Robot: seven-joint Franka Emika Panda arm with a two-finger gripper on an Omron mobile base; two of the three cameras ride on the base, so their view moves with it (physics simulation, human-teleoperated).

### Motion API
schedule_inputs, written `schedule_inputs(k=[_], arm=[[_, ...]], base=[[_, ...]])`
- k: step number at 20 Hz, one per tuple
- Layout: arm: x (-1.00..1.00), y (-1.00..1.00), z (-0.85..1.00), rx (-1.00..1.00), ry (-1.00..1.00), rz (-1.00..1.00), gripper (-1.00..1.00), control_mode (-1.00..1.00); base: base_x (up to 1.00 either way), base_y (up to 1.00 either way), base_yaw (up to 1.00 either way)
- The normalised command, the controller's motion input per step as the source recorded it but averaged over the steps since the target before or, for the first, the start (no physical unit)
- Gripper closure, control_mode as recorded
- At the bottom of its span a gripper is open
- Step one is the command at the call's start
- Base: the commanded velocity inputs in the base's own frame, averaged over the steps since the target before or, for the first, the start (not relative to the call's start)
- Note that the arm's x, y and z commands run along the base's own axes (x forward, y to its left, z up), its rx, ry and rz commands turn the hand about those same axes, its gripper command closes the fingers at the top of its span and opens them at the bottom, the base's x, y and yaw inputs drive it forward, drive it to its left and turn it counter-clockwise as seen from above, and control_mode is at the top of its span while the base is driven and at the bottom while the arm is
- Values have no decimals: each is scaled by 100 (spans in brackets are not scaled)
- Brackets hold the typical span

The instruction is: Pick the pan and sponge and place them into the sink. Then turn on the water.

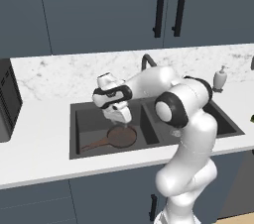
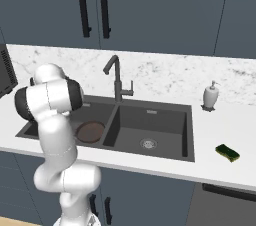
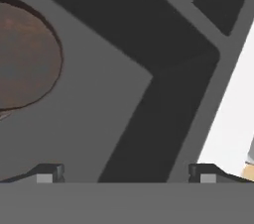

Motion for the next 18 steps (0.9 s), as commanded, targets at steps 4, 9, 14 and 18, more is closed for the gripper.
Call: schedule_inputs(k=[4, 9, 14, 18], arm=[[-21, -26, 23, 0, 0, 48, -100, -100], [0, -13, 21, 0, 2, 49, -100, -100], [1, -14, 8, 1, 3, 49, -100, -100], [0, -38, 0, 10, 1, 29, -100, -100]], base=[[0, 0, 0], [0, 0, 0], [0, 0, 0], [0, 0, 0]])
